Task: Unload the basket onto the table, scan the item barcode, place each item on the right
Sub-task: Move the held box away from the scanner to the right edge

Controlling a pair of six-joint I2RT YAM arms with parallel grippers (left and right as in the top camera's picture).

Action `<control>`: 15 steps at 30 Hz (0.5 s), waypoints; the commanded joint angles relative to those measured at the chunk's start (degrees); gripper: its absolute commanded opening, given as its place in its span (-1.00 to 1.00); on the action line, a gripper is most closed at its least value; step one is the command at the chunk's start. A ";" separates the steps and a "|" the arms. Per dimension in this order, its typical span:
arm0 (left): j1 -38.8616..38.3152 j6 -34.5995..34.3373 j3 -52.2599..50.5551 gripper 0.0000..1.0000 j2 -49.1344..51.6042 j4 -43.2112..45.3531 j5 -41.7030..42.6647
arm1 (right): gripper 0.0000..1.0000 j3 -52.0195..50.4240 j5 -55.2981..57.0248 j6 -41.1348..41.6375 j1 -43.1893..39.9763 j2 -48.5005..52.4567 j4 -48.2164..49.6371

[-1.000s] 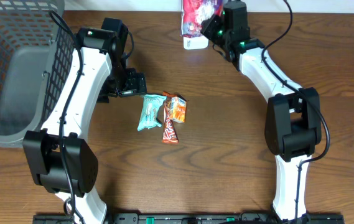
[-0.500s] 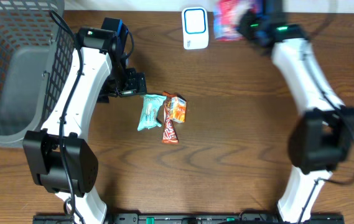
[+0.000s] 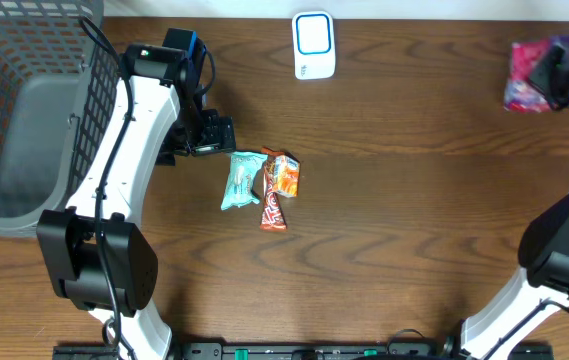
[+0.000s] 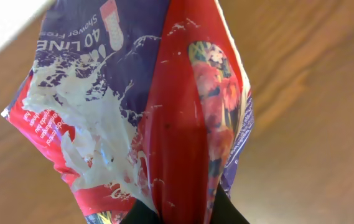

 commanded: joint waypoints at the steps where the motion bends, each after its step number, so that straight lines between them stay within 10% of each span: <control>1: 0.22 0.57 -0.07 0.95 -0.44 -0.20 -0.57 | -0.97 0.02 5.35 -4.44 -4.31 2.08 0.37; 6: 0.22 0.57 -0.07 0.96 -0.44 -0.20 -0.57 | 0.76 0.02 0.94 -6.43 -9.25 3.65 -1.16; 15: 0.22 0.57 -0.07 0.96 -0.44 -0.20 -0.57 | 0.99 0.35 -11.96 -9.46 -10.80 1.25 -8.22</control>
